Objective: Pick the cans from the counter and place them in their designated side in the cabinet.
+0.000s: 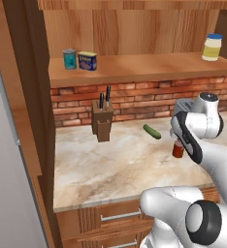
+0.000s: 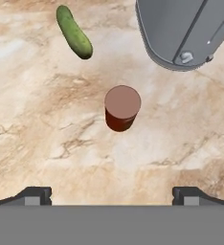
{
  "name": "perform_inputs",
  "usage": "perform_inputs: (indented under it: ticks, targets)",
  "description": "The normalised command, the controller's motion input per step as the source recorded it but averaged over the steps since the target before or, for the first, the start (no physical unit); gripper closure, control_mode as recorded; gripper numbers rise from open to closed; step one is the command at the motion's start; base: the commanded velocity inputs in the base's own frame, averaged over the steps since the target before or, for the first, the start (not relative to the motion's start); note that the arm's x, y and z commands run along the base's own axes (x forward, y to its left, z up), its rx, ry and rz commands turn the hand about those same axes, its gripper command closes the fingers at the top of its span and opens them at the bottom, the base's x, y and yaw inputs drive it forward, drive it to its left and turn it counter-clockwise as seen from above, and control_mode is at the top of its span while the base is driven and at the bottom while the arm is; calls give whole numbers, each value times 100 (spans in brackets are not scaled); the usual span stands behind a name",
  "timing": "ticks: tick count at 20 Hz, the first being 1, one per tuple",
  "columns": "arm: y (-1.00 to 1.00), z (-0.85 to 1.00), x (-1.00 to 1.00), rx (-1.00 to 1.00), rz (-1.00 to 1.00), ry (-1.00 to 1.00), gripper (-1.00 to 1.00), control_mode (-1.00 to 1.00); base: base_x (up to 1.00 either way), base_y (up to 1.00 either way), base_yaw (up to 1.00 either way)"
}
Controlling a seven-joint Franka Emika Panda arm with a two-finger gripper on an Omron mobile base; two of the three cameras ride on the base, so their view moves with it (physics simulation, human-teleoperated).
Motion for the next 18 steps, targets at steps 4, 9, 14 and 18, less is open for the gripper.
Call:
perform_inputs:
  ticks: [4, 9, 14, 18]
  targets:
    - [-5, -10, 17, 0, 0, 0, -100, -100, 0, 0, 0]
    - [-7, -12, 14, 0, 0, 0, -100, -100, 0, 0, 0]
    - [-8, -15, 13, 0, 0, 0, -100, -100, 0, 0, 0]
    - [-4, -16, 13, 0, 0, 0, -100, -100, 0, 0, 0]
